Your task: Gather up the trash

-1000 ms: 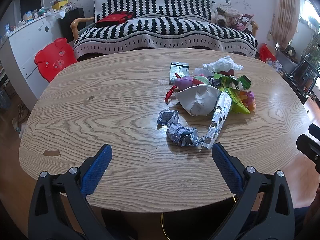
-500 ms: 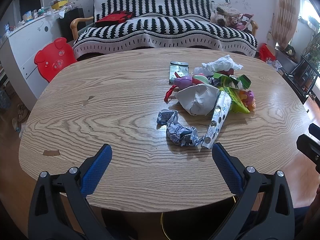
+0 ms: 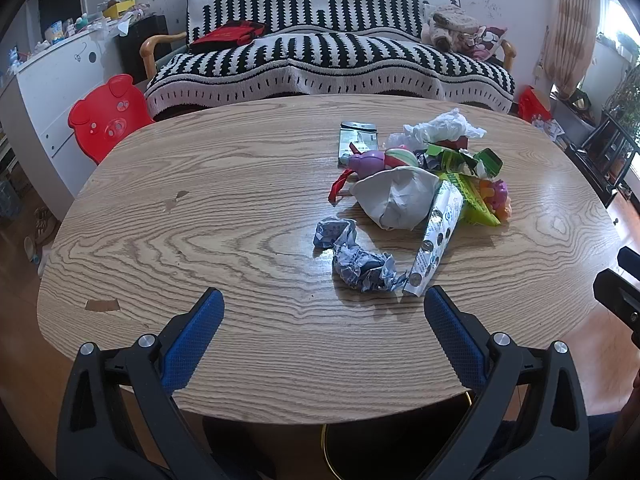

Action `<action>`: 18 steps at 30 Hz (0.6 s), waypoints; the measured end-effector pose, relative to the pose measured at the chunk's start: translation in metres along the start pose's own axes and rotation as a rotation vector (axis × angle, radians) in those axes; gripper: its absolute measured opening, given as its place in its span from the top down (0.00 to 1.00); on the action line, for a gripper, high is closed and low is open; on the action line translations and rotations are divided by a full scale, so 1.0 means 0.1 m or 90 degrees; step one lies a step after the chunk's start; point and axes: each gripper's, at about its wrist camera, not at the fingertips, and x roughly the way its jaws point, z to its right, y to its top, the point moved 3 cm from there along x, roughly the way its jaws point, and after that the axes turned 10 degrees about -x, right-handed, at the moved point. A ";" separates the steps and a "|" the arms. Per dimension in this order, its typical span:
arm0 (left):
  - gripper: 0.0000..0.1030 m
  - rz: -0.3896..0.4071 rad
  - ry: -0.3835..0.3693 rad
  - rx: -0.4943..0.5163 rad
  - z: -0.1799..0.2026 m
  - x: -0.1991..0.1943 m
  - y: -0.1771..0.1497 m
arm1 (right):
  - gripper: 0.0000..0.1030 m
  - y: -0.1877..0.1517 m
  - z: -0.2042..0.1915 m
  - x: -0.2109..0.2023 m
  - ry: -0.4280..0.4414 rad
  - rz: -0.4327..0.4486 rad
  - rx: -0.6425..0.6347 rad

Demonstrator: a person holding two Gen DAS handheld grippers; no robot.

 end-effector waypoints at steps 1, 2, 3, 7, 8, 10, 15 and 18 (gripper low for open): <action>0.05 -0.001 0.000 0.000 0.00 0.00 0.00 | 0.06 0.00 0.00 0.00 0.000 0.000 0.000; 0.05 -0.001 0.000 -0.001 0.00 0.01 -0.01 | 0.06 0.00 -0.01 0.00 0.001 -0.001 -0.001; 0.05 -0.002 0.000 -0.001 0.00 0.01 -0.01 | 0.06 0.00 -0.02 0.00 0.002 -0.001 -0.003; 0.05 -0.008 0.001 -0.003 -0.01 0.05 -0.01 | 0.06 0.05 0.00 0.06 0.004 -0.006 -0.013; 0.05 -0.013 -0.001 -0.008 -0.04 0.08 0.01 | 0.06 0.09 0.04 0.08 0.005 -0.004 -0.015; 0.05 -0.026 -0.005 -0.026 -0.10 0.15 0.04 | 0.06 0.22 0.15 0.13 0.006 0.004 -0.009; 0.05 -0.057 -0.003 -0.062 -0.23 0.37 0.17 | 0.06 0.56 0.53 0.48 0.031 -0.012 0.052; 0.05 -0.073 0.003 -0.066 -0.23 0.56 0.25 | 0.06 0.70 0.72 0.79 0.084 -0.044 0.134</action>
